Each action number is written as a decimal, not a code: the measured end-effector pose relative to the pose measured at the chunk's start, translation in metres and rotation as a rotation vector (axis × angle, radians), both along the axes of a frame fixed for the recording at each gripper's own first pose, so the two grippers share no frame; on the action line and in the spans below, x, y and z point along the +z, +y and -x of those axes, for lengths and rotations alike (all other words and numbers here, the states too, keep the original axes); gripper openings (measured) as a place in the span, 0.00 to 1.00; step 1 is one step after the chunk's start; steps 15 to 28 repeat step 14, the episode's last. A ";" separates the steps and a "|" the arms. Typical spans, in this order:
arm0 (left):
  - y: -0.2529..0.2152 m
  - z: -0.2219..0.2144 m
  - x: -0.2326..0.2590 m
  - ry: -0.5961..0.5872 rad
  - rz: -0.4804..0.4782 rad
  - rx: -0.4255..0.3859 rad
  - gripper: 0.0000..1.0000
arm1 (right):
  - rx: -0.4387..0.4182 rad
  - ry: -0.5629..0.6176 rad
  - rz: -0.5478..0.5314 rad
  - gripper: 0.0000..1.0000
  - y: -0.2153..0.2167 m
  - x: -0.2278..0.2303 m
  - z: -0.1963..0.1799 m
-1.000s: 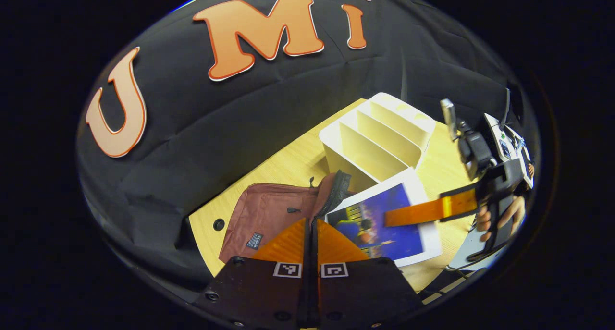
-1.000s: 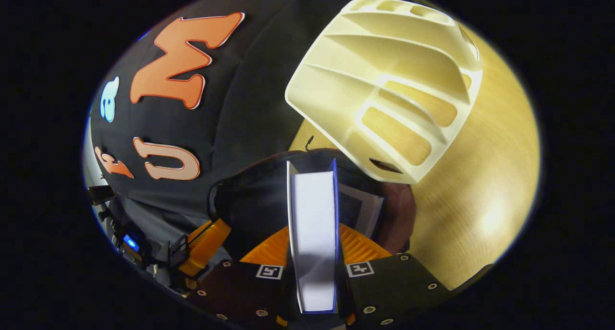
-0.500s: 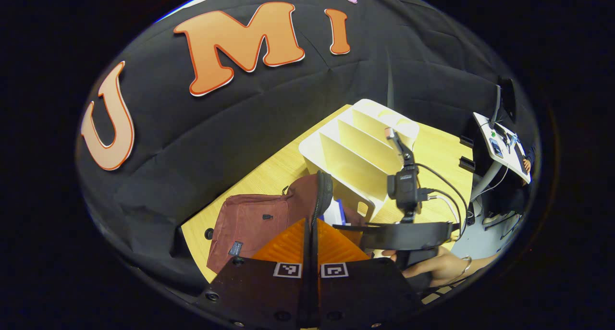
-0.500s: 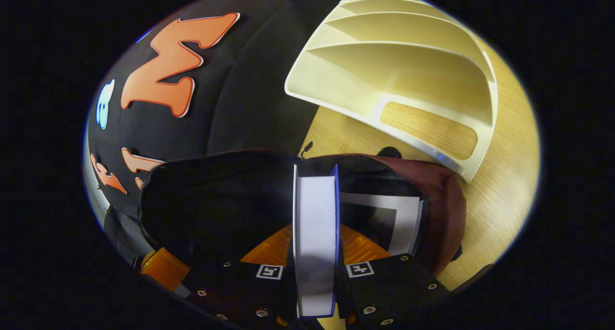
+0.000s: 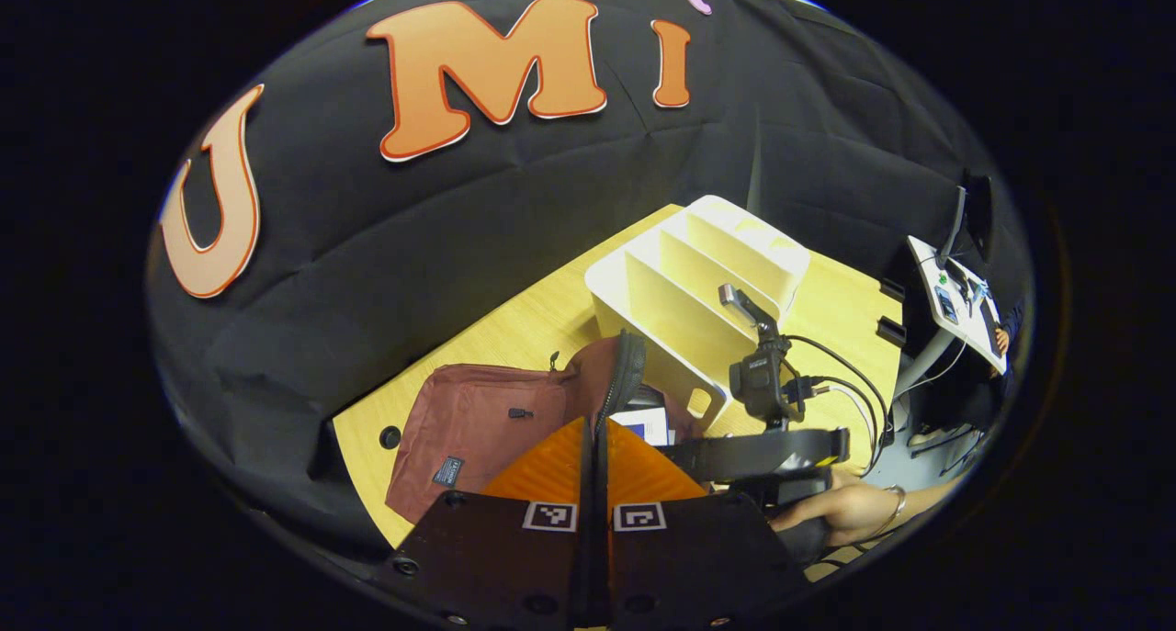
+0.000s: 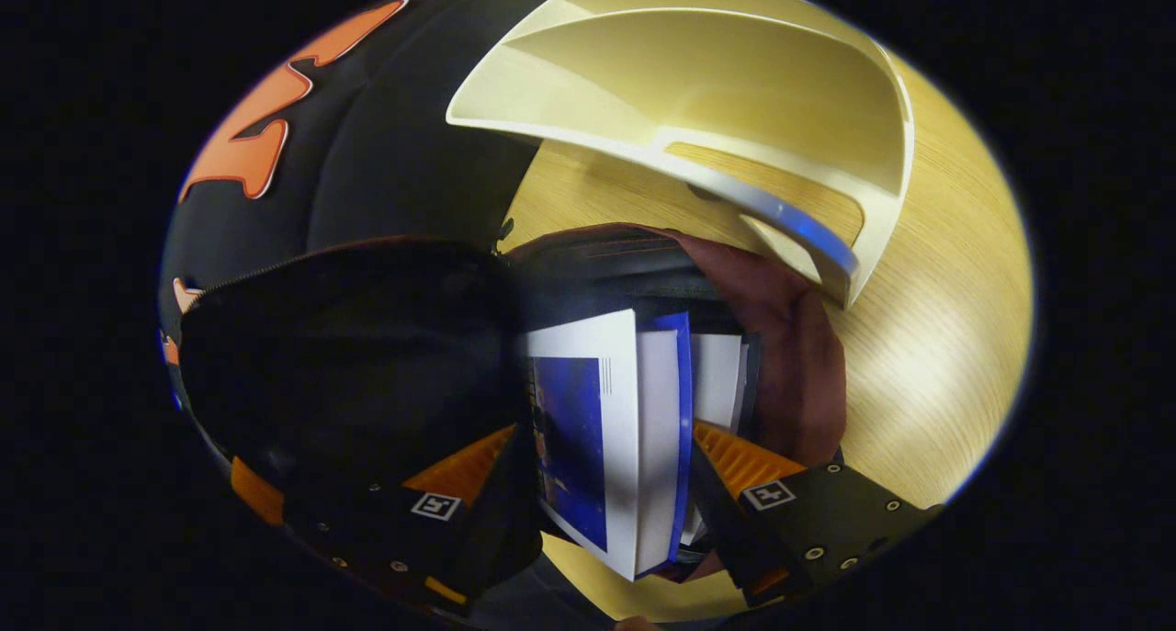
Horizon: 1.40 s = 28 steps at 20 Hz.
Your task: Open the schoolbag, grab two books from the bookshelf and put them into the schoolbag.
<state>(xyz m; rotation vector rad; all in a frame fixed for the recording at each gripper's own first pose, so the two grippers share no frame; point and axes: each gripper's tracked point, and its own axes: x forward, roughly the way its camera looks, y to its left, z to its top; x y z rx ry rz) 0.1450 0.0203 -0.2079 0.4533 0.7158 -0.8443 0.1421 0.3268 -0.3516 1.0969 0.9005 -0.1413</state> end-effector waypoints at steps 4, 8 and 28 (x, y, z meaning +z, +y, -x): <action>0.002 0.000 -0.007 0.028 0.014 0.004 0.01 | 0.045 0.011 0.063 0.97 -0.028 0.006 0.012; -0.001 0.003 -0.019 0.059 0.010 0.012 0.01 | 0.064 0.014 0.094 0.97 -0.071 0.016 0.027; -0.016 0.020 -0.039 0.106 -0.026 0.021 0.31 | 0.133 0.054 0.183 0.97 -0.137 0.017 0.070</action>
